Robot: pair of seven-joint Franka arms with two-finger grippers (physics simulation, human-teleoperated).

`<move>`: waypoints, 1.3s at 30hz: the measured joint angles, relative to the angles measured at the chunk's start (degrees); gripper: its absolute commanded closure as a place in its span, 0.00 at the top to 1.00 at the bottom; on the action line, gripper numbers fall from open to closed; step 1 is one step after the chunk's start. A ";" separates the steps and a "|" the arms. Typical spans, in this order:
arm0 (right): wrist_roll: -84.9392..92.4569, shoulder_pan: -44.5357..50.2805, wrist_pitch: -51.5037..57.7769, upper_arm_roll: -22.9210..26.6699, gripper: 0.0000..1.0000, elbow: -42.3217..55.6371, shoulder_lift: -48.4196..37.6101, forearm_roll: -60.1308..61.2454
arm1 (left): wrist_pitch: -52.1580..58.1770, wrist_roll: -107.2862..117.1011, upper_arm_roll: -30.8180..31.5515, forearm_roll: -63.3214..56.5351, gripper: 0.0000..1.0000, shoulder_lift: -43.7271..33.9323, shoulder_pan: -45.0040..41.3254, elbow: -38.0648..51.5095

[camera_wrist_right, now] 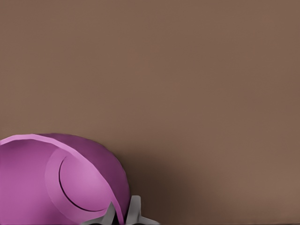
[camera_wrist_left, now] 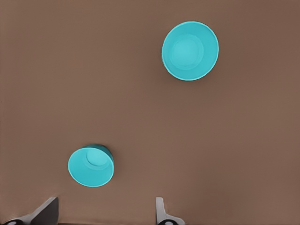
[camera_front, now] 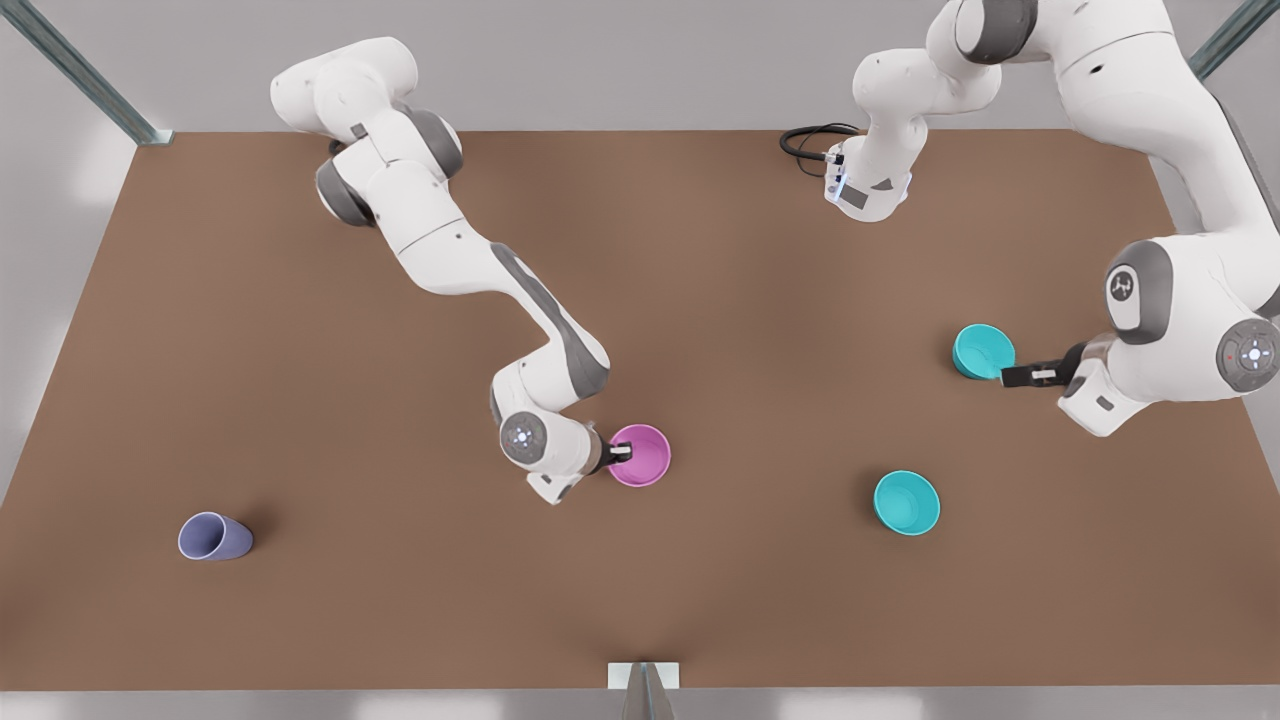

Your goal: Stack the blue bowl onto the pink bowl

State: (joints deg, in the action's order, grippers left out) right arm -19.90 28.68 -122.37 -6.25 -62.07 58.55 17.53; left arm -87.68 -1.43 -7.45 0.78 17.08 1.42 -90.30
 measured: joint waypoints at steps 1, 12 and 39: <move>-1.68 0.22 -0.03 0.16 0.69 0.10 0.15 -0.09 | -1.90 -0.61 -2.91 0.15 1.00 -0.40 -0.02 -3.71; -13.98 -17.13 14.19 -0.39 1.00 1.59 -6.23 0.55 | -25.90 -23.73 -18.00 10.71 1.00 -0.10 5.18 -30.83; 12.85 -33.96 58.33 -0.06 1.00 -9.82 -47.46 -26.13 | -39.11 -54.79 -13.75 20.33 0.21 7.28 5.00 -35.02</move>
State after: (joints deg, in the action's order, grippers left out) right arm -7.04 -5.29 -64.04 -6.32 -71.90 11.09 -8.61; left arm -126.80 -56.22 -21.20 21.11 24.36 6.42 -125.31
